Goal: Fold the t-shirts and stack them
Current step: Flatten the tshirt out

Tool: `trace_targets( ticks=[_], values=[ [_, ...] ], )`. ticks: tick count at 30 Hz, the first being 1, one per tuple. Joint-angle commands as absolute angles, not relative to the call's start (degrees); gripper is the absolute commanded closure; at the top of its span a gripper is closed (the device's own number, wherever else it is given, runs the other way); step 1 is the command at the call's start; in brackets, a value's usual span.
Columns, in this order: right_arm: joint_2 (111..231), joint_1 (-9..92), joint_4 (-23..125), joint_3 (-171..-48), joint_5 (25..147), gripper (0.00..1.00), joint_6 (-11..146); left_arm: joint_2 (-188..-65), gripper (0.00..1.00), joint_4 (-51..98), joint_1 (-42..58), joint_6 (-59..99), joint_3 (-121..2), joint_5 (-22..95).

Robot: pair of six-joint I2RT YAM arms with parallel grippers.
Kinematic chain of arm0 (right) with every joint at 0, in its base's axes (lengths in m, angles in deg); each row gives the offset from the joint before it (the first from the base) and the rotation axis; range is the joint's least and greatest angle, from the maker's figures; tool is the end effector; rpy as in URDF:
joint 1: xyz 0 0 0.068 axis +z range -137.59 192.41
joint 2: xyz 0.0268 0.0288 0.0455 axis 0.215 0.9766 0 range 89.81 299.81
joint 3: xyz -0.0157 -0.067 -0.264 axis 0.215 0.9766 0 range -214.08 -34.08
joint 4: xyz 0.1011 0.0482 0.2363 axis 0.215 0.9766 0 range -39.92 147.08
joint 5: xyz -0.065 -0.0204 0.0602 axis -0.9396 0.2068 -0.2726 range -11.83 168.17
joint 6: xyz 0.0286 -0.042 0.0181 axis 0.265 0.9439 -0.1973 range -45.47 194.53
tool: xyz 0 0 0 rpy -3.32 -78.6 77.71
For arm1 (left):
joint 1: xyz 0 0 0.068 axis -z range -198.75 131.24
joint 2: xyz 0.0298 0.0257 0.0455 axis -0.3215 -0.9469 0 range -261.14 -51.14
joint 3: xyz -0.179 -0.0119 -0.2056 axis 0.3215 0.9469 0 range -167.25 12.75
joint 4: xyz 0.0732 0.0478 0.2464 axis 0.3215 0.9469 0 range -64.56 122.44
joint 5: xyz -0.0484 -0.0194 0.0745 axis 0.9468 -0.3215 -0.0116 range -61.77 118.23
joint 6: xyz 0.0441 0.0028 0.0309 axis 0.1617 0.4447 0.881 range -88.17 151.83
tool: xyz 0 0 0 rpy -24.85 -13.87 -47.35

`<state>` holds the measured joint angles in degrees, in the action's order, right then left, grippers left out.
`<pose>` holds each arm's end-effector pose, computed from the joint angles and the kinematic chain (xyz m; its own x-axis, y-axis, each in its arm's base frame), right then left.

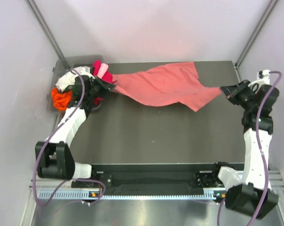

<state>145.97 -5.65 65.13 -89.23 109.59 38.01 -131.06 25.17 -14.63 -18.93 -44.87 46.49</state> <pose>0.2144 -0.0504 0.3596 -0.3372 0.6441 -0.6866 -0.0136 0.7259 0.6877 0.3215 -0.0344 0.2955 -0.5138 -0.7005 -0.4954 -0.0633 0.6068 -0.7924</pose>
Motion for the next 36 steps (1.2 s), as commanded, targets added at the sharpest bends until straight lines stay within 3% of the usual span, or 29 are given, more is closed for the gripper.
trace_targets(
  ticks=[1, 8, 13, 19, 25, 30, 34, 36],
  values=[
    [139.92, -7.27, 68.09, -93.03, 107.44, 1.00, 42.08, -125.60, 1.00, 20.24, -14.62, -17.30, -44.20, 48.18],
    [132.01, -7.27, 79.87, -113.95, 98.48, 1.00, 45.87, -115.32, 1.00, 34.74, -14.62, -14.84, -57.97, 46.96],
    [125.59, -7.27, 76.73, -121.78, 91.36, 1.00, 46.22, -108.02, 1.00, 40.12, -14.62, -15.27, -65.02, 43.27],
    [125.92, -7.27, 70.04, -126.96, 89.51, 1.00, 46.14, -105.02, 1.00, 38.63, -14.62, -17.21, -69.50, 39.14],
    [136.28, -7.27, 68.47, -135.32, 88.01, 1.00, 45.27, -115.55, 1.00, 39.59, -14.63, -19.22, -79.61, 37.55],
    [143.76, -7.19, 61.35, -131.82, 91.07, 1.00, 40.17, -126.08, 1.00, 34.24, -14.63, -21.16, -80.41, 36.67],
    [156.75, -6.13, 56.94, -133.37, 97.85, 1.00, 34.89, -135.25, 1.00, 29.92, -14.71, -22.92, -82.17, 36.58],
    [165.25, -3.16, 62.97, -140.03, 97.34, 1.00, 38.46, -141.80, 1.00, 30.71, -14.71, -23.54, -88.21, 39.21]
  ],
)
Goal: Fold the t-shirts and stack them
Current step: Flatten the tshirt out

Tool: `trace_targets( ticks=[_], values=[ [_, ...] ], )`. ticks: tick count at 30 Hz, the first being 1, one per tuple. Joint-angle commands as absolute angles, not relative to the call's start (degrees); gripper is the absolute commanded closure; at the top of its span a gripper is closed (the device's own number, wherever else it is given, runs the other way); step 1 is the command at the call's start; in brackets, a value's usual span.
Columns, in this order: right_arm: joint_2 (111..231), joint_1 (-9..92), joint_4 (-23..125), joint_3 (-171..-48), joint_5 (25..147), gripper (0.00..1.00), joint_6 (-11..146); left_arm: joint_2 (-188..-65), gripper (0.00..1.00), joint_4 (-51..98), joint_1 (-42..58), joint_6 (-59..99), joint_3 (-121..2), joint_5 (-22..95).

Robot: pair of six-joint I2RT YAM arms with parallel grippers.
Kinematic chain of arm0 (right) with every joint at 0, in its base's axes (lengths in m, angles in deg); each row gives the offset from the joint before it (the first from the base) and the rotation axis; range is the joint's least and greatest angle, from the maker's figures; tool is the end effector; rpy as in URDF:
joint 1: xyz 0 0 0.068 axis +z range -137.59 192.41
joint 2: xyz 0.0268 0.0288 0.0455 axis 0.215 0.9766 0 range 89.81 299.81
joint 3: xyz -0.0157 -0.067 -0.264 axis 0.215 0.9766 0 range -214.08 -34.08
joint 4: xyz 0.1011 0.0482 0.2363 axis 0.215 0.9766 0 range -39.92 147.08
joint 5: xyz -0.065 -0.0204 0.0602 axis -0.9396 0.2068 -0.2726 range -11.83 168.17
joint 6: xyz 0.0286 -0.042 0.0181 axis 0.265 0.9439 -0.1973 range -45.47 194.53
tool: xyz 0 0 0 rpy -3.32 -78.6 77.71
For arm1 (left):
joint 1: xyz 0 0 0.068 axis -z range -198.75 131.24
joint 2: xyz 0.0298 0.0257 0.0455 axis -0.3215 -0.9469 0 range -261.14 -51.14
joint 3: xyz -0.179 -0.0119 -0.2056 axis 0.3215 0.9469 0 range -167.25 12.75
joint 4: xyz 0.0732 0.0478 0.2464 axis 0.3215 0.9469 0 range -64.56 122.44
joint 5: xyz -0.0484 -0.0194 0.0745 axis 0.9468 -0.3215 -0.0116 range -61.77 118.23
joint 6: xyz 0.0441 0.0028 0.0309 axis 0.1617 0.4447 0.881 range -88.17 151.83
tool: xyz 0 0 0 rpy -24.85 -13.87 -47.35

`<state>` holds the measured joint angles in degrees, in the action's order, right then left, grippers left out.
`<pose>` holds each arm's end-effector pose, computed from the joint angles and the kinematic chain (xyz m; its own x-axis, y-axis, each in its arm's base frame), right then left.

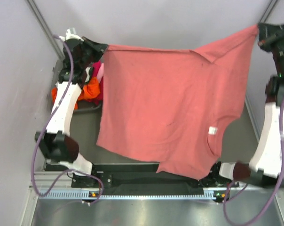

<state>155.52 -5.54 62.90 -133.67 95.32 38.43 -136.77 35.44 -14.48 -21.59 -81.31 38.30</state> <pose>0.1766 -0.0462 0.5794 0.2956 0.4960 -0.8165 -0.1749 0.8683 0.4641 0.3410 -0.0318 0.4690 -0.2150 -0.7769 -0.5918 0.1257 0.5789 -0.8056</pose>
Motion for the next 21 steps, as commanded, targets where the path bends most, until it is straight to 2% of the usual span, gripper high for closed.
trace_targets(
  ticks=[1, 5, 9, 12, 17, 20, 21],
  values=[
    [168.00, -2.45, 65.53, -148.51, 97.07, 1.00, 39.88, -143.76, 1.00, 31.67, -14.71, -23.54, -91.19, 40.00],
    [176.46, -2.44, 74.86, -167.21, 95.14, 1.00, 43.50, -149.39, 1.00, 33.08, -14.80, -22.05, -105.86, 39.50],
    [176.21, -6.04, 70.23, -170.66, 96.00, 1.00, 39.57, -151.33, 1.00, 34.06, -15.76, -21.43, -114.06, 37.90],
    [177.60, -8.40, 69.08, -172.94, 99.59, 1.00, 35.96, -153.27, 1.00, 32.83, -17.34, -24.41, -116.70, 41.05],
    [179.19, -9.73, 67.49, -170.05, 107.07, 1.00, 33.66, -156.08, 1.00, 31.95, -17.96, -24.59, -116.63, 43.96],
    [176.92, -9.82, 64.25, -159.71, 110.06, 1.00, 34.27, -153.99, 1.00, 27.57, -17.96, -22.67, -107.51, 44.58],
    [174.38, -9.91, 63.02, -151.23, 111.29, 1.00, 34.27, -152.93, 1.00, 26.07, -17.96, -22.14, -104.09, 44.32]
  ],
)
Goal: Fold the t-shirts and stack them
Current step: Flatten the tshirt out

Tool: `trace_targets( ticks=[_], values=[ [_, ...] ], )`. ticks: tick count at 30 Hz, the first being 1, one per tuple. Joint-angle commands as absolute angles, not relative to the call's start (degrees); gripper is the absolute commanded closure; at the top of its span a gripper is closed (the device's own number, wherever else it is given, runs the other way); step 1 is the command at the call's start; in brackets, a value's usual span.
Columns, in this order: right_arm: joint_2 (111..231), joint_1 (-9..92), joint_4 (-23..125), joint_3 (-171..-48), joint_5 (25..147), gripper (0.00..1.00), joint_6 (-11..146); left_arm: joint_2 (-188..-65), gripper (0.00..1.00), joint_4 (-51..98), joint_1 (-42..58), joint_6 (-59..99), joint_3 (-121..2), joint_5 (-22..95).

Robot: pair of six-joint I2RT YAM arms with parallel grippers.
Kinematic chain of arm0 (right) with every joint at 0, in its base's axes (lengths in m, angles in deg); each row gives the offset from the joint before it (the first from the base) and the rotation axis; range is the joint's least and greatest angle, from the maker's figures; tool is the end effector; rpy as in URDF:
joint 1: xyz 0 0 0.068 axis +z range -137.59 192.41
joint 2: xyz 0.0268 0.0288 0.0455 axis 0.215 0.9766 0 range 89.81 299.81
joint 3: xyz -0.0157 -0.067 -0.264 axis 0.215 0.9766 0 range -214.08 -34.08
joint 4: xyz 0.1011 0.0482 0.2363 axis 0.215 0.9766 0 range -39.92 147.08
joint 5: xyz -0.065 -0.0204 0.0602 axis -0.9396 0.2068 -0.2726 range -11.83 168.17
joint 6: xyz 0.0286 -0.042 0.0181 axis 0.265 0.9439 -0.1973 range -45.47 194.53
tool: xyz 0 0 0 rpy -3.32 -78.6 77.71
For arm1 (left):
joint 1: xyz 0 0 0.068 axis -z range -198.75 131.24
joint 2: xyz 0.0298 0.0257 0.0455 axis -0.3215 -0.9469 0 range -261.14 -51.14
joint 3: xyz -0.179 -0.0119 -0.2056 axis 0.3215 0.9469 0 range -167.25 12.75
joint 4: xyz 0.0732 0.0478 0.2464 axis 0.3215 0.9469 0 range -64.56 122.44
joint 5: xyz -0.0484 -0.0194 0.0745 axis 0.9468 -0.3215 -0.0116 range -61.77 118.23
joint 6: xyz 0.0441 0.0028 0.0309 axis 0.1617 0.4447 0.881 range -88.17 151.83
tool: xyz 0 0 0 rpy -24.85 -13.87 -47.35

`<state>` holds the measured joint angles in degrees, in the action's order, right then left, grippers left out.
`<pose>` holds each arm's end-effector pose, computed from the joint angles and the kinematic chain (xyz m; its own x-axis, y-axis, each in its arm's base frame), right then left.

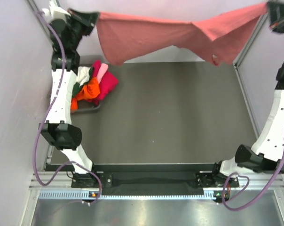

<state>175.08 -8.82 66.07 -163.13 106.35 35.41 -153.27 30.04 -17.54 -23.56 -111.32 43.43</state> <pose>0.2176 -0.0665 0.6386 0.2930 0.4828 -0.8253 -0.3286 0.8614 0.3872 0.3835 -0.0175 0.5511 -0.0534 -0.7934 -0.6064 0.3991 0.5397 -0.7413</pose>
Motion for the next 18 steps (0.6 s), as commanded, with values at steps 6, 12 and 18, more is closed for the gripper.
trace_targets(
  ticks=[6, 12, 18],
  values=[
    [161.91, -10.00, 55.62, -116.76, 109.65, 1.00, 36.02, -143.44, 1.00, 12.36, -17.53, -20.02, -74.38, 43.88],
    [153.64, -10.44, 57.02, -100.46, 106.13, 1.00, 39.19, -135.09, 1.00, 9.01, -16.38, -18.00, -55.03, 43.88],
    [142.65, -10.44, 63.79, -89.91, 101.03, 1.00, 42.97, -126.74, 1.00, 9.62, -15.94, -18.09, -39.47, 42.74]
  ],
)
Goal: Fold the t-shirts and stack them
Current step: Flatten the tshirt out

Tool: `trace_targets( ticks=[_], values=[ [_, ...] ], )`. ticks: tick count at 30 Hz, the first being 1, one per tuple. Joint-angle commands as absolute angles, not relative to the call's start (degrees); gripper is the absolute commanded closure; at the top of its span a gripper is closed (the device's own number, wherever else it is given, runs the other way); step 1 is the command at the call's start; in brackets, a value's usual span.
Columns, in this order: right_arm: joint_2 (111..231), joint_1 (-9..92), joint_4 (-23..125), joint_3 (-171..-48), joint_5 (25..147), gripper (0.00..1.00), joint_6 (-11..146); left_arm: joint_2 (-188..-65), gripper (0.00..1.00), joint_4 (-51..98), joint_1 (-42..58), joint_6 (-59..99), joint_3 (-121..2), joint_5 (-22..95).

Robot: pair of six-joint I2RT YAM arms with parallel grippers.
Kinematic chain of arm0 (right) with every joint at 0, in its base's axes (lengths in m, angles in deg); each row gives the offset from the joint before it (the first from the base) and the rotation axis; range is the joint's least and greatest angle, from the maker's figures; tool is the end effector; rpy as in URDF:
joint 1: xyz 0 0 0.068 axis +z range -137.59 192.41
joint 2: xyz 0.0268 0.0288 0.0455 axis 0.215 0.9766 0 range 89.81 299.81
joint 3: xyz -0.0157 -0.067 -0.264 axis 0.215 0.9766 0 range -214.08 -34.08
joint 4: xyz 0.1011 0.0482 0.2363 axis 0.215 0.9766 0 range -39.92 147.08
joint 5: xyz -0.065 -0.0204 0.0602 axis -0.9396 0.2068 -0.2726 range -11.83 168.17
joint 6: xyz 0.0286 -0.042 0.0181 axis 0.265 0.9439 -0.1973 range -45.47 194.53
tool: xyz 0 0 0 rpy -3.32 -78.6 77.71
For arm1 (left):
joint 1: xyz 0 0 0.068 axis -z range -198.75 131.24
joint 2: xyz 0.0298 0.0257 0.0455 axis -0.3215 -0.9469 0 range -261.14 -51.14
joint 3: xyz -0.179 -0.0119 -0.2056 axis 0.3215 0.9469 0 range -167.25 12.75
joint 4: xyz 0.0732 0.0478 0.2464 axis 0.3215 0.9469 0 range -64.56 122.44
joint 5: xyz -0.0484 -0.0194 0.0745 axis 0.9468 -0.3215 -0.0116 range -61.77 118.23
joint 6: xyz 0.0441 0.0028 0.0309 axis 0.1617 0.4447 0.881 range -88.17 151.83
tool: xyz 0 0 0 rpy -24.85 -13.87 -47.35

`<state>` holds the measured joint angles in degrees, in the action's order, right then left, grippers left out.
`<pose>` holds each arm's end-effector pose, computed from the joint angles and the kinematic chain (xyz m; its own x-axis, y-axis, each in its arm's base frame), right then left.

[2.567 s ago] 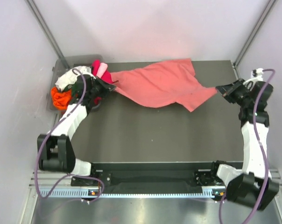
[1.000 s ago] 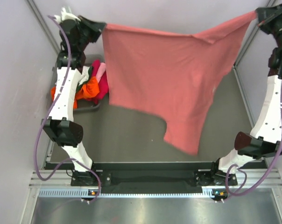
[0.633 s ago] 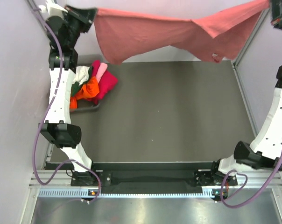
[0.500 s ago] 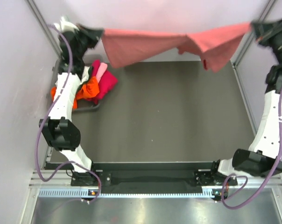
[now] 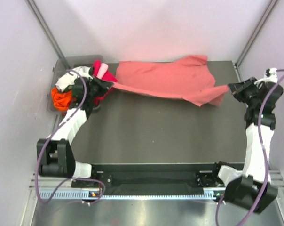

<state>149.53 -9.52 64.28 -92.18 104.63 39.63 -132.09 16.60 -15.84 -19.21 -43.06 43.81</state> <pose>0.2243 -0.0732 0.3657 -0.2435 0.6502 -0.7197 0.0928 0.7542 0.6500 0.3288 -0.0264 0.2941 -0.4144 -0.7290 -0.5449 -0.0252 0.6077 -0.7938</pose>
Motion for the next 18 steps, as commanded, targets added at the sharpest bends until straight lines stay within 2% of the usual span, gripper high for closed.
trace_targets(
  ticks=[1, 11, 15, 18],
  values=[
    [140.89, -10.44, 66.14, -88.58, 100.50, 1.00, 43.32, -124.29, 1.00, 9.71, -15.86, -18.09, -35.89, 42.30],
    [119.36, -10.44, 77.77, -75.48, 95.57, 1.00, 47.63, -102.49, 1.00, 20.59, -15.85, -17.30, -17.93, 38.09],
    [117.23, -10.44, 82.24, -74.85, 95.57, 1.00, 48.77, -94.84, 1.00, 32.45, -15.94, -19.14, -14.15, 30.72],
    [117.58, -10.44, 83.66, -75.91, 94.43, 1.00, 49.65, -91.49, 1.00, 33.96, -15.94, -21.07, -12.74, 29.46]
  ],
)
